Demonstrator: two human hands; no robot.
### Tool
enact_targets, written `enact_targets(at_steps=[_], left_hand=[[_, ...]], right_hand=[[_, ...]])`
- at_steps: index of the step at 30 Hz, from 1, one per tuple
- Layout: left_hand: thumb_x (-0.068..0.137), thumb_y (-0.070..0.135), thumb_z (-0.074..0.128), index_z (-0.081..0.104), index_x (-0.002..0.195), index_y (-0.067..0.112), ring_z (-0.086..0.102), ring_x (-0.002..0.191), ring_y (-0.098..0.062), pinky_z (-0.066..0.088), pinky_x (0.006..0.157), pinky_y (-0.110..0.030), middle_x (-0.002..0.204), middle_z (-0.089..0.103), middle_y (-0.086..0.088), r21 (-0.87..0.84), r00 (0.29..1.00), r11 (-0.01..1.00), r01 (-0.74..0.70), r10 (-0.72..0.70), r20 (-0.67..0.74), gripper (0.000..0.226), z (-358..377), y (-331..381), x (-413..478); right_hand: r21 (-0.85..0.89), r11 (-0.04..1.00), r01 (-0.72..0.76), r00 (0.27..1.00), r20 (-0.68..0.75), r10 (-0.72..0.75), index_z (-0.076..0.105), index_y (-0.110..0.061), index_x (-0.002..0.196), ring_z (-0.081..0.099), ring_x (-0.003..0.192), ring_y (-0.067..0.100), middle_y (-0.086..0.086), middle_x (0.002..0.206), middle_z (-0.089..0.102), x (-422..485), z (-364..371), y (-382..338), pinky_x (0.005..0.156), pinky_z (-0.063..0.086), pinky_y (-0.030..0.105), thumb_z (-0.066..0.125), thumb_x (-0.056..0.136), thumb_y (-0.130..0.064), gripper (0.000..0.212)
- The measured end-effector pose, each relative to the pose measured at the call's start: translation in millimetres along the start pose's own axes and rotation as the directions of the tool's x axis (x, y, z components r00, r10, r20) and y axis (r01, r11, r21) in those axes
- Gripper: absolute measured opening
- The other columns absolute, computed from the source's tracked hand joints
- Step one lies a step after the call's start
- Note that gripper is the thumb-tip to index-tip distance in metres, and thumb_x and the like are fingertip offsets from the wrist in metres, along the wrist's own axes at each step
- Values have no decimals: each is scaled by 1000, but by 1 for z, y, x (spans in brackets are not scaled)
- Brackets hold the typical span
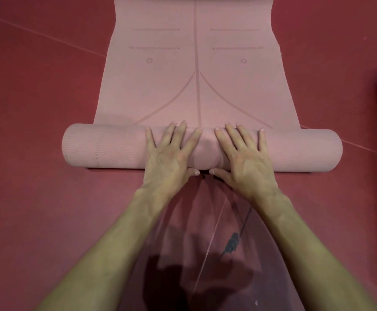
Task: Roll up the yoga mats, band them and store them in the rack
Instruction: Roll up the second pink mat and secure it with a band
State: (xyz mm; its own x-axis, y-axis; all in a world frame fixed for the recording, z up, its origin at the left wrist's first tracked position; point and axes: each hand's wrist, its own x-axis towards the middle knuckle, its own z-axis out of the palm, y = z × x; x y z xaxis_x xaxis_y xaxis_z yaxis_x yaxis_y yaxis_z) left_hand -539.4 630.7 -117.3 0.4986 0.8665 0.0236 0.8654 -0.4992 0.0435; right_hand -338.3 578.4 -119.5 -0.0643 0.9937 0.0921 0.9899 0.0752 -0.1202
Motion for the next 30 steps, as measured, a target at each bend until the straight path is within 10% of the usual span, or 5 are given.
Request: enact_targets(at_steps=[6,12,30], left_hand=[[65,59,89,36,157,31,37,146,-28,17,119,-72,156,44,-3,-18,999,1000,-21,20,-30,110,-2,-3,4],[75,58,84,2,164,36,17,158,-27,10,123,-66,170,20,-3,53,997,997,-48,45,64,123,-1,-5,6],[46,51,94,42,151,30,59,123,-30,45,99,-57,139,61,-1,-27,988,987,-156,156,-12,119,-16,13,-91]], right_hand=[[18,999,38,998,-53,-37,43,-20,155,41,147,32,5,156,49,1,-3,5,122,24,62,82,77,-58,95],[-1,999,38,999,-11,-38,35,-18,159,33,153,32,6,163,40,0,-2,3,125,19,62,90,65,-55,115],[122,988,93,994,-60,-86,60,-23,145,59,135,22,-5,145,62,-94,-23,-17,110,45,53,90,54,-48,99]])
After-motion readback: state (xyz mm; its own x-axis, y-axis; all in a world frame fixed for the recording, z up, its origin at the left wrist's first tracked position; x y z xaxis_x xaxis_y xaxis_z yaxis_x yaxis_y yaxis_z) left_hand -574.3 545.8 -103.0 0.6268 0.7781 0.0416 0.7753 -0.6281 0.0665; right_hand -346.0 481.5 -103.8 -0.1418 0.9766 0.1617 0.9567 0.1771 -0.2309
